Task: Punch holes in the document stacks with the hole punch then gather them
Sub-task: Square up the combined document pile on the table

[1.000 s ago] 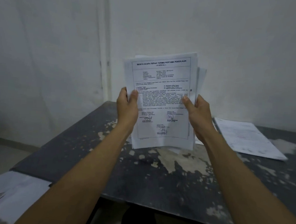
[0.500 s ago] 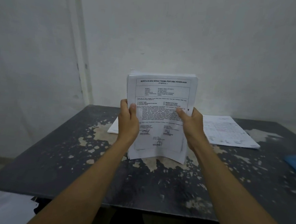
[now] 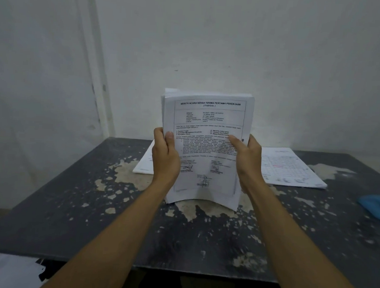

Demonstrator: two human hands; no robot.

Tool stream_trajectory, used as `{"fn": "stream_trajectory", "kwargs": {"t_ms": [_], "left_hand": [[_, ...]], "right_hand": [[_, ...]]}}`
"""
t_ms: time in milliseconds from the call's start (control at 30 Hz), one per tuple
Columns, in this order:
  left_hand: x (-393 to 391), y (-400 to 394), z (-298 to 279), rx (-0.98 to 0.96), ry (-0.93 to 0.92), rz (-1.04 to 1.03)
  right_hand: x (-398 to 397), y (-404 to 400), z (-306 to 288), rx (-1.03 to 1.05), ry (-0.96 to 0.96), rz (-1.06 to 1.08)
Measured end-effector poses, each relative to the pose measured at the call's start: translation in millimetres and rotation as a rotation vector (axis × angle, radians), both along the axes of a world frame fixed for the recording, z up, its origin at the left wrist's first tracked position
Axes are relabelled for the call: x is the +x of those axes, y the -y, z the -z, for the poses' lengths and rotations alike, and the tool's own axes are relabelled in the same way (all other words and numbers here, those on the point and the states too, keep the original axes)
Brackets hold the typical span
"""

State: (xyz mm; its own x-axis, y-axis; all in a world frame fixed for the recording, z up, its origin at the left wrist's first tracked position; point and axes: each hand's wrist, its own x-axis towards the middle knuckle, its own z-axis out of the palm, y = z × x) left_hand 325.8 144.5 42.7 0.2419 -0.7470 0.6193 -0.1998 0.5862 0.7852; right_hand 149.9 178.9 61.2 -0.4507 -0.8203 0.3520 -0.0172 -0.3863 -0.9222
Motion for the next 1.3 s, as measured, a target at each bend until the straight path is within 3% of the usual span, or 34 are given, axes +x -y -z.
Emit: {"fn": "stream_trajectory", "kwargs": {"t_ms": [733, 1300], "left_hand": [[-1, -4, 7, -0.008, -0.100, 0.132], [-5, -2, 18, 0.007, -0.099, 0.106]], "right_hand": [[-10, -8, 19, 0.038, -0.038, -0.007], [-15, -4, 17, 0.059, -0.029, -0.053]]}}
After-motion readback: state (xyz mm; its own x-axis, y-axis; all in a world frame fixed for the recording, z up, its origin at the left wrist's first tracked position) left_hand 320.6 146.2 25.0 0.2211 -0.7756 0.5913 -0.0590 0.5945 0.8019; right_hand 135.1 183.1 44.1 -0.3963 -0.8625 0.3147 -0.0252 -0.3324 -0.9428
